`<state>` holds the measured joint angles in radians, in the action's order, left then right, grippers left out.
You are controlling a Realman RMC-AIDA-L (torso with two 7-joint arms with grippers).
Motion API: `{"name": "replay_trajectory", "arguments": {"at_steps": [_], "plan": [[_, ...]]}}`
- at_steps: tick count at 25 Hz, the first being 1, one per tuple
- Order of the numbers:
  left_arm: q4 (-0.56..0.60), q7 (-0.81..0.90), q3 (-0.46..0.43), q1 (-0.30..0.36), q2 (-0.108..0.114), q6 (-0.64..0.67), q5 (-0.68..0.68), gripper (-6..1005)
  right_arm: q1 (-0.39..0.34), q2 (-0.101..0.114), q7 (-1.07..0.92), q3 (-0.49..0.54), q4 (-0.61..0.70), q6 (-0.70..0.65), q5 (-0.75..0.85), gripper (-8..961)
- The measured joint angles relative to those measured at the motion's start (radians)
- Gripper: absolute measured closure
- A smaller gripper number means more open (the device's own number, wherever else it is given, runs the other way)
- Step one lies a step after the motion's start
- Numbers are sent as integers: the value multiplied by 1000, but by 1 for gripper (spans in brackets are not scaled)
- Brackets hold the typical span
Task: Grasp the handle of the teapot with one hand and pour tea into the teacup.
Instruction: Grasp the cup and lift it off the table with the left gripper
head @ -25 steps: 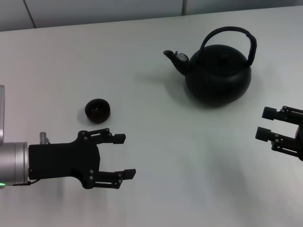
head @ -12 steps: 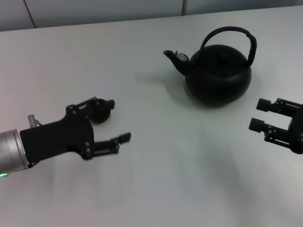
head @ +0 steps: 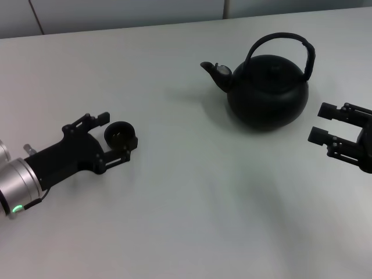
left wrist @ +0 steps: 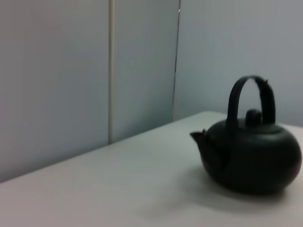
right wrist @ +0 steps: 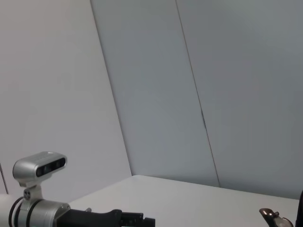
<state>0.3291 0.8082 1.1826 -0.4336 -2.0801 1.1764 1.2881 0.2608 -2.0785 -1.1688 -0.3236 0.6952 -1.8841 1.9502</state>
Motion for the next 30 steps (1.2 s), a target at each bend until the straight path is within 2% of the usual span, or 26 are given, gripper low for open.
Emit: {"name": "replay_trajectory", "arguments": {"at_steps": [7, 16, 30], "plan": [[-4, -58, -3, 34, 0, -12, -3, 231, 3, 0, -1, 0, 0, 2, -1, 331], [-6, -69, -2, 41, 1, -77, -5, 245, 11, 0, -2, 0, -2, 4, -2, 331], [-52, -98, 1, -6, 2, -109, -6, 266, 11, 0, -3, 0, -3, 4, -2, 332]]}}
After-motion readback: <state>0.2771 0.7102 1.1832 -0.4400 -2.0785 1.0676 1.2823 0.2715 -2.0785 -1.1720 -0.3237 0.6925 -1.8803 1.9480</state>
